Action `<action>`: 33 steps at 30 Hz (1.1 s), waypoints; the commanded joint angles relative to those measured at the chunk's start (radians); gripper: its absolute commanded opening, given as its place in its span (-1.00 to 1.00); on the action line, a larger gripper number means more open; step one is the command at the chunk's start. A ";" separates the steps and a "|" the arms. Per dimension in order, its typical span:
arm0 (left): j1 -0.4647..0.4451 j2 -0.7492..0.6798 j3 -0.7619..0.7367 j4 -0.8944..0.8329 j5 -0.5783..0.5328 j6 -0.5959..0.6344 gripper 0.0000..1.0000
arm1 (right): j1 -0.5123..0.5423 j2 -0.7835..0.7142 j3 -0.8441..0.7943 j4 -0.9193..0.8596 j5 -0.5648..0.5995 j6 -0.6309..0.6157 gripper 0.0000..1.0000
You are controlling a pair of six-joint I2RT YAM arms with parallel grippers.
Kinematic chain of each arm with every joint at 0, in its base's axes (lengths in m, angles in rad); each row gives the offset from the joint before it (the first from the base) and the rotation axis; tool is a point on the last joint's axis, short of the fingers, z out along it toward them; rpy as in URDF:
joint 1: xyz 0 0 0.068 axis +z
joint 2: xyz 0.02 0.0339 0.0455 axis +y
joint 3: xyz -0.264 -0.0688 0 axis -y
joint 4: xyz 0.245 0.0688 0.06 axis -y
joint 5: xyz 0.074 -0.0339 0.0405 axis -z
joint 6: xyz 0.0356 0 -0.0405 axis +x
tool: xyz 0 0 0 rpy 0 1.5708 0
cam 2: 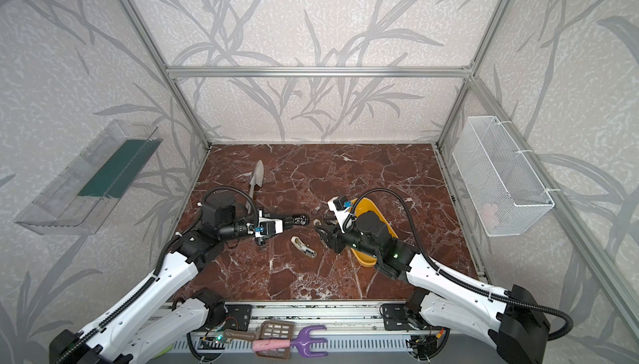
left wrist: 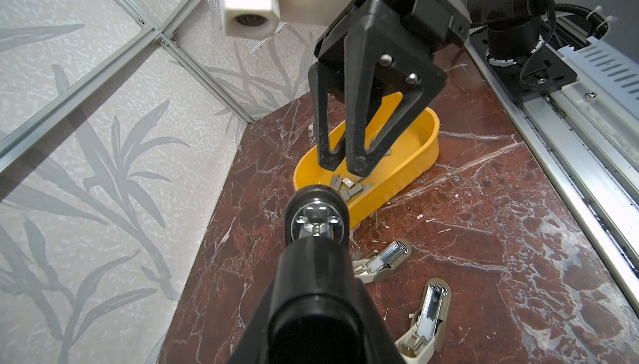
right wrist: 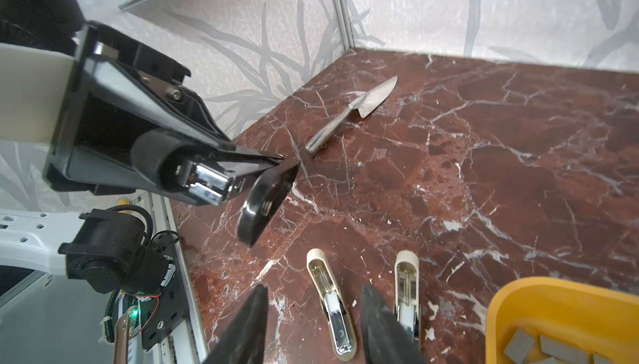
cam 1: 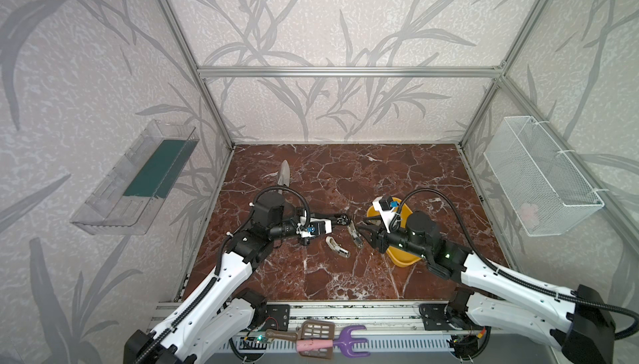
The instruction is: Load the staples into the stapler
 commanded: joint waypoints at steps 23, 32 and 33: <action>-0.147 0.118 0.176 -0.330 0.050 0.205 -1.00 | 0.210 0.020 -0.048 0.193 0.105 -0.386 -0.14; -0.148 0.105 0.176 -0.331 0.074 0.201 -1.00 | 0.214 0.104 -0.002 0.144 0.086 -0.385 -0.19; -0.147 0.102 0.175 -0.332 0.075 0.200 -1.00 | 0.214 0.113 0.004 0.138 0.083 -0.384 -0.22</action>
